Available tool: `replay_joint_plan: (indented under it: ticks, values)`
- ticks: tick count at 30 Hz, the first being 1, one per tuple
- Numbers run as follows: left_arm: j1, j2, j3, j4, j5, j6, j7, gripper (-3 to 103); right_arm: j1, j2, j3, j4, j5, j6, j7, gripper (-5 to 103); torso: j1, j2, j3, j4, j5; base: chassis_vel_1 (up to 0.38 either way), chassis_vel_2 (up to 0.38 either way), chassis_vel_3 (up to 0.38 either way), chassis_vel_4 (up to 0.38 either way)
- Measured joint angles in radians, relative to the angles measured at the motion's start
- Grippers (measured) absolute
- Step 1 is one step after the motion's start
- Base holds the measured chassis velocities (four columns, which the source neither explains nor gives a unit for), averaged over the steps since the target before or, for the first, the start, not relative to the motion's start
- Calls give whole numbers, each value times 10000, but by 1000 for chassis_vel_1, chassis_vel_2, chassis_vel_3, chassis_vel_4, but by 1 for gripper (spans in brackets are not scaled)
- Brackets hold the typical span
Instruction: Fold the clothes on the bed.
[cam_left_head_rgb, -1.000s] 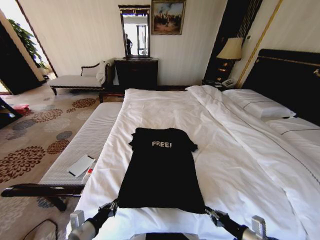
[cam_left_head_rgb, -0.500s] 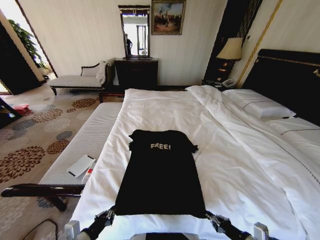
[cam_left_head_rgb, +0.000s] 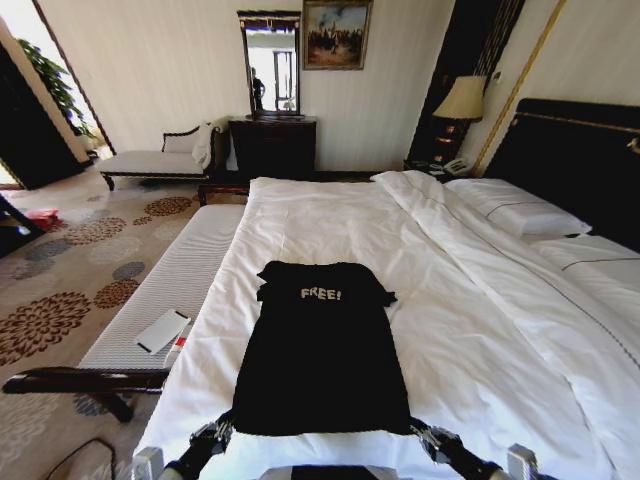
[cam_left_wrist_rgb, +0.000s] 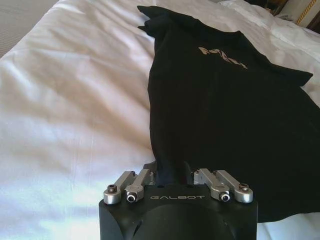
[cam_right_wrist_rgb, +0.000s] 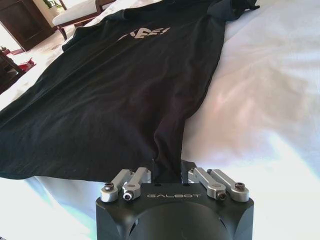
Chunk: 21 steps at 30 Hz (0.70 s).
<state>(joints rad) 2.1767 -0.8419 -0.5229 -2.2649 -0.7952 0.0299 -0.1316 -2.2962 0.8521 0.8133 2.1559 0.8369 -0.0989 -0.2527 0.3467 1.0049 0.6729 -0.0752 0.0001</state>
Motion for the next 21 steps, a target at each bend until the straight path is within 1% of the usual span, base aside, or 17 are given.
replay_joint_plan:
  ticks: [1, 3, 4, 5, 6, 9, 10, 11, 12, 16, 18, 20, 21]
  values:
    - [0, 0, 0, 0, 0, 0, 0, 34, 0, 0, 0, 0, 0, 0, 0, 28, 0, 0, 0, 0, 0, 0, 0, 0, 0]
    - [-27, -76, 69, -17, 162, -122, -109, 45, -44, 50, 6, 24, -90, 43, -6, 39, 0, 0, 0, -1, 0, 0, 0, 0, 0]
    - [-27, -91, 73, -25, 180, -138, -133, 45, -55, 60, 10, 29, -108, 53, -9, 39, -1, 0, 0, -1, 0, 0, 0, 0, 0]
    - [-25, -123, 76, -48, 229, -178, -181, 50, -87, 88, 17, 36, -172, 89, -16, 44, 0, 0, 0, 0, -1, 0, 0, 0, 0]
    - [-25, -123, 76, -48, 229, -178, -181, 50, -87, 88, 17, 36, -172, 89, -16, 44, 0, 0, 0, 0, -1, 0, 0, 0, 0]
    - [-5, -219, 46, -15, 545, -451, -384, 67, -162, 224, 67, 53, -439, 289, -34, 61, -1, 0, 0, -2, 0, 0, 0, 0, 0]
    - [-5, -219, 46, -15, 545, -451, -384, 67, -162, 224, 67, 53, -439, 289, -34, 61, -1, 0, 0, -2, 0, 0, 0, 0, 0]
    - [4, -240, 33, -10, 583, -496, -411, 72, -186, 258, 99, 79, -452, 331, -36, 66, 0, 0, 0, -1, 0, 0, 0, 0, 0]
    - [12, -260, 12, -10, 601, -523, -424, 72, -212, 280, 129, 100, -460, 364, -38, 66, 0, 0, 0, -1, 0, 0, 0, 0, 0]
    - [-46, -413, -89, -15, 725, -648, -479, 94, -221, 341, 309, 116, -565, 579, -45, 88, 0, 0, 0, -2, -2, 0, 0, 0, 0]
    - [-106, -474, -125, -21, 736, -666, -518, 94, -124, 363, 371, 116, -509, 602, -37, 88, 0, 0, 0, -2, 0, 0, 0, 0, 0]
    - [-352, -644, -232, -26, 775, -701, -628, 99, 149, 390, 494, 117, -284, 608, 37, 97, -1, 0, 0, -1, -2, 0, 0, 0, 0]
    - [-420, -682, -255, -27, 788, -706, -650, 99, 223, 391, 512, 112, -224, 608, 68, 97, 0, 0, 0, -2, -2, 0, 0, 0, 0]
